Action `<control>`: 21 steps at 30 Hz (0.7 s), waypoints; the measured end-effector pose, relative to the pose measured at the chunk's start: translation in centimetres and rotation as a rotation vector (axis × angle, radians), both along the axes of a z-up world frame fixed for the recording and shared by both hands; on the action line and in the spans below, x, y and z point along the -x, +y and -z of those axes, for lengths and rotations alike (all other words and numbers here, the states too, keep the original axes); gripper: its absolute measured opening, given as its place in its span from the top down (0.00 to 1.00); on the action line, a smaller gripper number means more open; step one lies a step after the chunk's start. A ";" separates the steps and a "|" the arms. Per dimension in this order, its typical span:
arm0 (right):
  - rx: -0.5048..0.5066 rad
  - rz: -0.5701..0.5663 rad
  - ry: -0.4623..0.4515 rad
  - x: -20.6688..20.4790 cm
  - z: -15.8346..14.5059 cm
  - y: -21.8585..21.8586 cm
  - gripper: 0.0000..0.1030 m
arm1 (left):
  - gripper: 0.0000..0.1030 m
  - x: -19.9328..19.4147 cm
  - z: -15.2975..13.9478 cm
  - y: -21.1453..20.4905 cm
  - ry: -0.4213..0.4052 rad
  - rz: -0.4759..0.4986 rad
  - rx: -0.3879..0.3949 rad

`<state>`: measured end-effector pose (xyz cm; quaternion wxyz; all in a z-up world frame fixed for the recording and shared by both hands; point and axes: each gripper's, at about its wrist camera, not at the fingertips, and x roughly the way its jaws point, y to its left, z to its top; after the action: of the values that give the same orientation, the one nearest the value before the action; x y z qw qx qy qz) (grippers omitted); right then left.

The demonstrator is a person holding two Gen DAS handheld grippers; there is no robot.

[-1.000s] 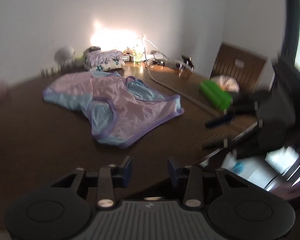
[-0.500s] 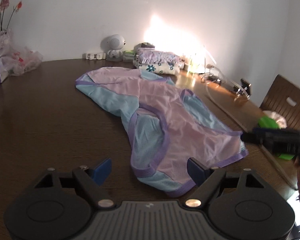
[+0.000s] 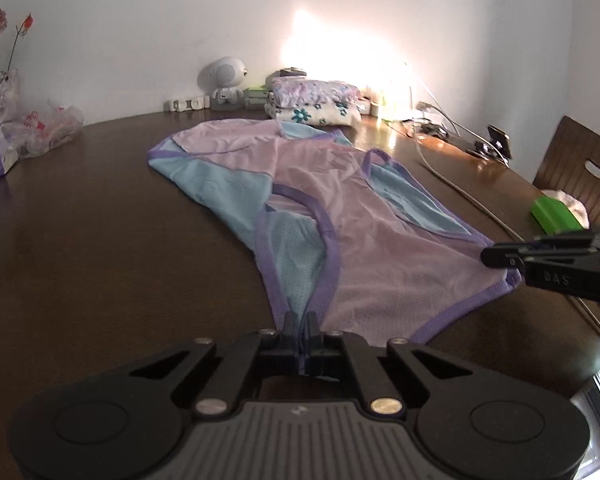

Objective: Fold clothes
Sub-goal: 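Lay the garment back flat on the table and open both grippers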

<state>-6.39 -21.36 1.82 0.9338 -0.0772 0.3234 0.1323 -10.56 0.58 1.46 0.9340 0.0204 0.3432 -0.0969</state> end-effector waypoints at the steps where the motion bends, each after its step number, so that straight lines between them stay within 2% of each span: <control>1: 0.018 0.010 -0.004 0.2 -0.1 -0.3 0.89 | 1.00 1.1 -0.2 -0.5 0.002 0.021 -0.010; 4: 0.072 0.038 -0.015 1.0 -0.2 -1.1 0.89 | 0.98 4.4 -1.1 -1.9 0.030 0.109 0.054; 6: 0.072 0.057 -0.081 1.7 -1.2 -1.1 0.85 | 0.90 5.8 -1.9 -2.4 0.043 0.220 0.119; 7: 0.071 0.067 -0.114 2.1 -1.6 -1.1 0.83 | 0.89 6.1 -2.6 -2.4 0.018 0.252 0.111; 8: 0.071 0.076 -0.147 2.4 -2.1 -1.1 0.74 | 0.87 5.9 -3.5 -1.9 -0.029 0.236 0.077; 9: 0.038 0.036 -0.172 3.3 -2.8 -0.8 0.66 | 0.76 5.5 -4.5 -1.3 -0.081 0.206 0.038; 10: -0.001 -0.023 -0.179 4.2 -3.2 -0.3 0.64 | 0.55 4.6 -5.3 -0.5 -0.129 0.168 -0.007; 12: -0.058 -0.155 -0.140 5.6 -3.1 1.2 0.63 | 0.30 1.3 -6.3 1.4 -0.197 0.115 -0.104; 14: -0.097 -0.275 -0.117 6.8 -2.7 3.0 0.63 | 0.31 -3.2 -6.5 3.2 -0.227 0.116 -0.199; 15: -0.112 -0.324 -0.118 7.4 -2.4 3.9 0.63 | 0.33 -5.4 -6.4 4.2 -0.247 0.132 -0.210; 16: -0.125 -0.357 -0.138 7.9 -2.2 4.7 0.63 | 0.34 -7.7 -6.2 5.4 -0.271 0.152 -0.209; 17: -0.111 -0.385 -0.146 8.2 -1.9 5.6 0.63 | 0.34 -9.8 -5.9 6.3 -0.256 0.174 -0.198; 20: -0.055 -0.439 -0.145 8.4 -1.3 7.7 0.63 | 0.34 -15.8 -4.9 9.1 -0.178 0.243 -0.158; 21: -0.044 -0.447 -0.134 8.3 -1.1 8.3 0.63 | 0.37 -17.8 -4.6 10.0 -0.152 0.266 -0.144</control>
<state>-14.64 -13.07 2.88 0.9022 -0.1349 0.2328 0.3373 7.20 10.58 6.07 0.9324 0.1399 0.2718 -0.1927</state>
